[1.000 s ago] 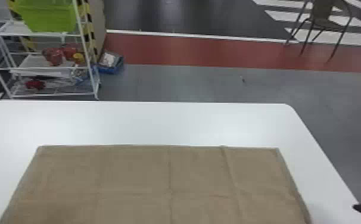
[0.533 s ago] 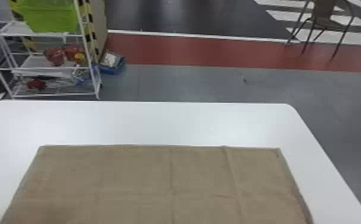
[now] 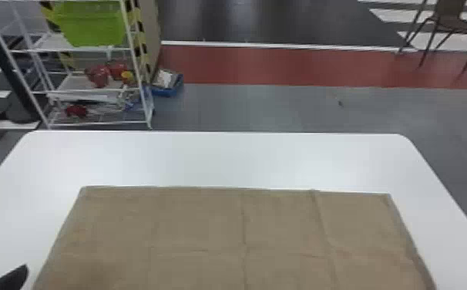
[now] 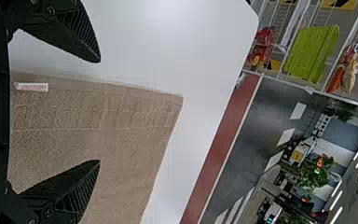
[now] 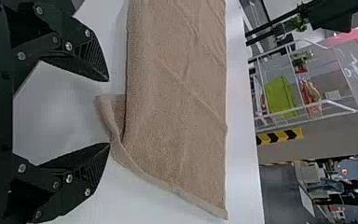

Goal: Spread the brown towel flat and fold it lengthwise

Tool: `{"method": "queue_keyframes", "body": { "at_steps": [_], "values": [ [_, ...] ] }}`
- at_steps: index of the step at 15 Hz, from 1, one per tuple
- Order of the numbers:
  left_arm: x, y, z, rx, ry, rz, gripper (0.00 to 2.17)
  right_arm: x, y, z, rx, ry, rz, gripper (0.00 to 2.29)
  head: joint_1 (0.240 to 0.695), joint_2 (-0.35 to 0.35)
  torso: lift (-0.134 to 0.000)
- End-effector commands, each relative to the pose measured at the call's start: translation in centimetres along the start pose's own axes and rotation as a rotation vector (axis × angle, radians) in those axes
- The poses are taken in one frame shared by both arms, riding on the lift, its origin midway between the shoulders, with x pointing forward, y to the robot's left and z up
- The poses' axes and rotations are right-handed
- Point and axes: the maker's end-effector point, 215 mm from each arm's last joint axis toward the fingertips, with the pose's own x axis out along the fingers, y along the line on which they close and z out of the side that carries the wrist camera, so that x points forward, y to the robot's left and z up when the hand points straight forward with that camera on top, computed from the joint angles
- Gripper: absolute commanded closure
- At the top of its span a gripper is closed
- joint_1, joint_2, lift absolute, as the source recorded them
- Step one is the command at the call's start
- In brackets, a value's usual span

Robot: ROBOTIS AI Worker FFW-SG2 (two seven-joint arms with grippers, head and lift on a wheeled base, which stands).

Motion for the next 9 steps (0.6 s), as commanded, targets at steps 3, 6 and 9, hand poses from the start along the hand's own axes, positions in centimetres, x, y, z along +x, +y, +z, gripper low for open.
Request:
{"method": "queue_keyframes", "body": {
  "at_steps": [3,6,9],
  "values": [
    [-0.2,0.1,0.2,-0.005,-0.007,-0.001,0.13,1.0,0.7,-0.6,0.007,0.015,0.019,0.62,0.695,-0.007,-0.123],
    [-0.2,0.0,0.1,-0.006,-0.006,-0.006,0.14,1.9,1.2,-0.8,0.006,0.019,0.033,0.68,0.695,0.012,-0.123],
    [-0.3,0.1,0.2,-0.009,-0.008,-0.007,0.14,1.9,1.1,-0.8,0.003,0.023,0.031,1.23,0.695,0.026,-0.123]
  ]
}}
